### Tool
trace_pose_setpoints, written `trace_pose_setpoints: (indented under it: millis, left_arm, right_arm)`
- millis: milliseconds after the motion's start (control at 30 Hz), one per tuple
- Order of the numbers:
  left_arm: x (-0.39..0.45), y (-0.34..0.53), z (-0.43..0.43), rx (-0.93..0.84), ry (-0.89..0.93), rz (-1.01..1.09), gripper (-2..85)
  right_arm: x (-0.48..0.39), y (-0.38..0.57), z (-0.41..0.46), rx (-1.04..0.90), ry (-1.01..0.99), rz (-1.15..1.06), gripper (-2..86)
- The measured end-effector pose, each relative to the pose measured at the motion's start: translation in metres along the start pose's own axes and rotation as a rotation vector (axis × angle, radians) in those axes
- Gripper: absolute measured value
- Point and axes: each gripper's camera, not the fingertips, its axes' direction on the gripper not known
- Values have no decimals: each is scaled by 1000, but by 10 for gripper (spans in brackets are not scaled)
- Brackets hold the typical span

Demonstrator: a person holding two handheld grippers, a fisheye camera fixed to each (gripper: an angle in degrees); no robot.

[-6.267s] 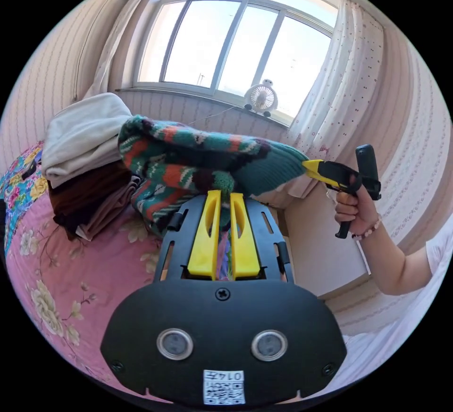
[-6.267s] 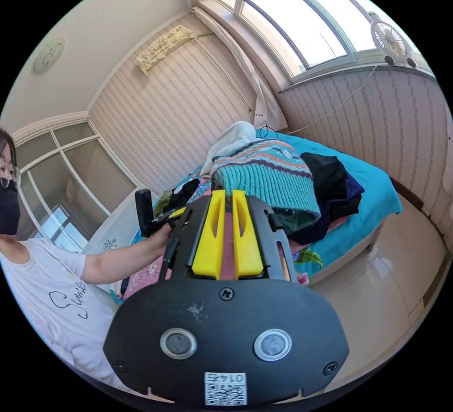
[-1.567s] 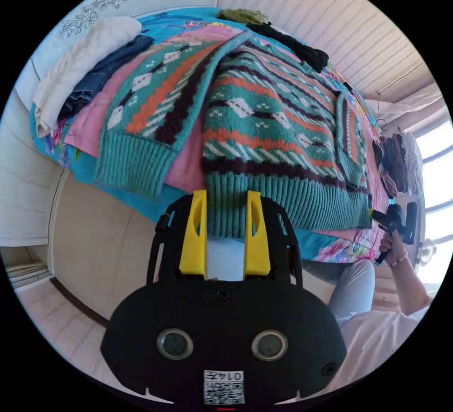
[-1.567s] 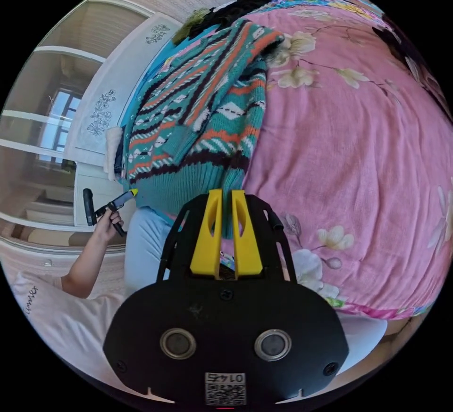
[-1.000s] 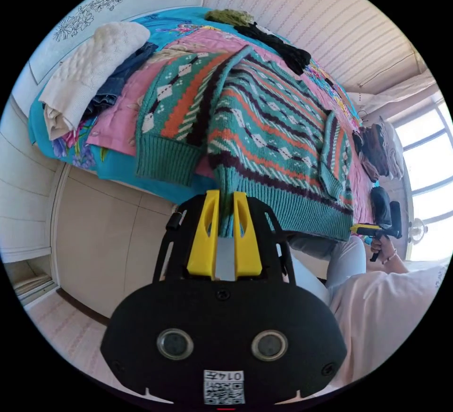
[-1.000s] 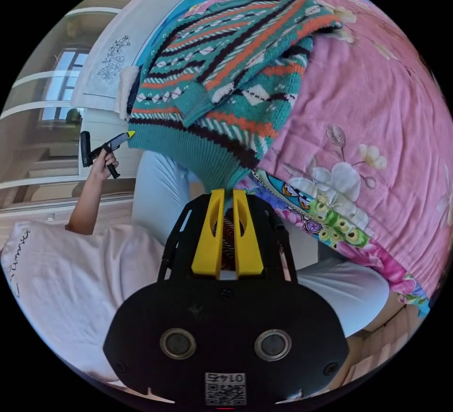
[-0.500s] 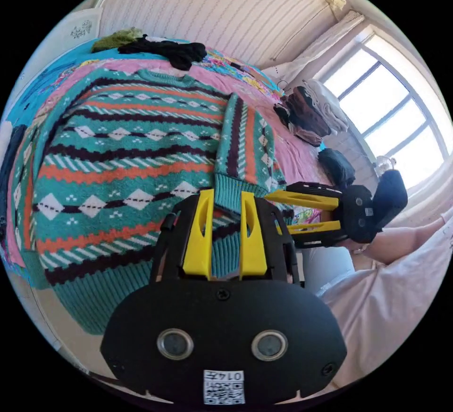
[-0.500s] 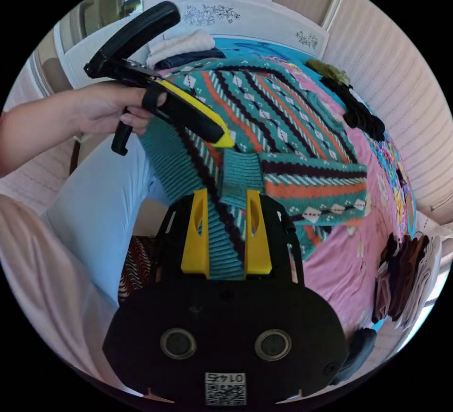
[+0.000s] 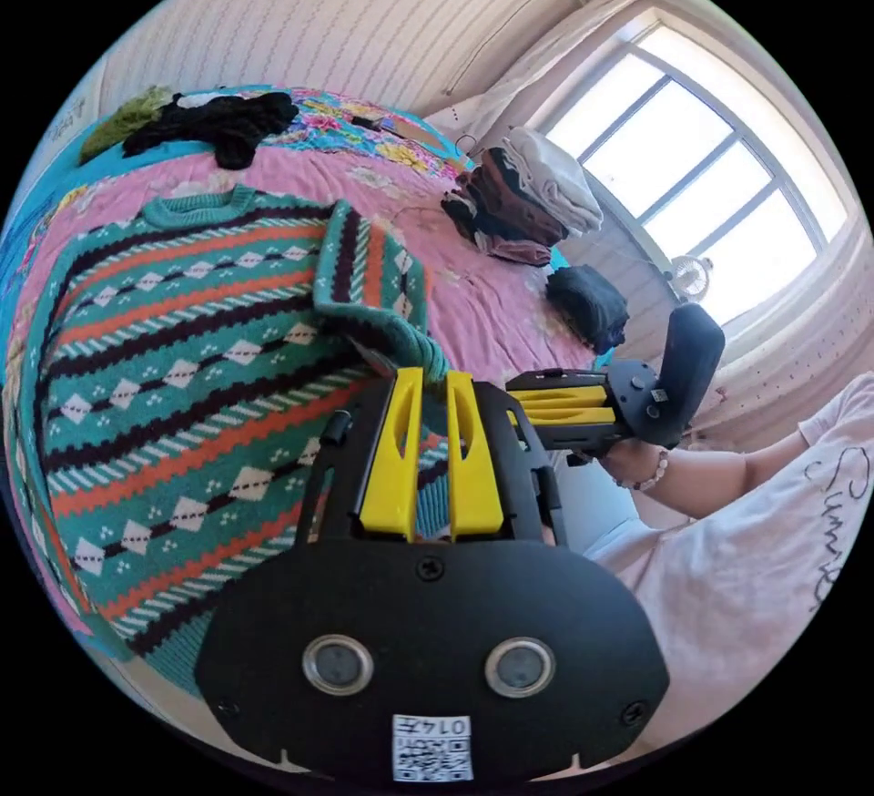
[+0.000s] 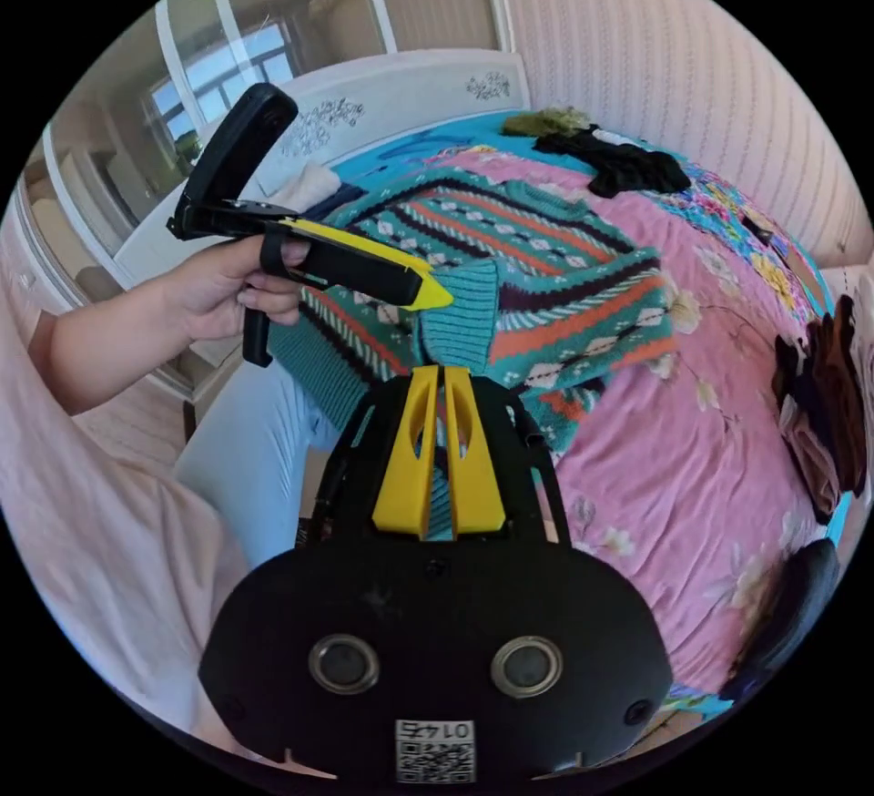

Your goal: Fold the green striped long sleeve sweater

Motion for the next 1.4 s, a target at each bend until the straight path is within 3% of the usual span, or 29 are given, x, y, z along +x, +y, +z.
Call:
trace_pose_setpoints:
  millis: [233, 367, 500, 567, 667, 800, 1033, 1200, 1400]
  left_arm:
    - [96, -110, 57, 74, 138, 334, 50]
    - [153, -168, 104, 88, 173, 399, 65]
    - [172, -183, 131, 65, 163, 383, 66]
    - [166, -166, 134, 42, 237, 380, 63]
    - [139, -120, 125, -18, 190, 380, 63]
    - [72, -43, 92, -106, 60, 234, 63]
    - [-48, 105, -56, -33, -403, -303, 73]
    - [-84, 183, -143, 116, -602, -540, 78]
    - [-123, 259, -193, 170, -718, -700, 81]
  right_arm:
    - [109, 56, -123, 392, 235, 351, 3]
    - [180, 75, -172, 477, 405, 561, 3]
    - [260, 94, -165, 339, 460, 774, 2]
    - [304, 121, -144, 303, 446, 931, 2]
    - [323, 150, -130, 283, 360, 1074, 5]
    - [284, 154, -104, 283, 236, 954, 20]
    - [150, 102, 18, -48, -184, 598, 80]
    - [113, 73, 56, -143, -270, 537, 76]
    - [69, -14, 78, -205, -290, 245, 66]
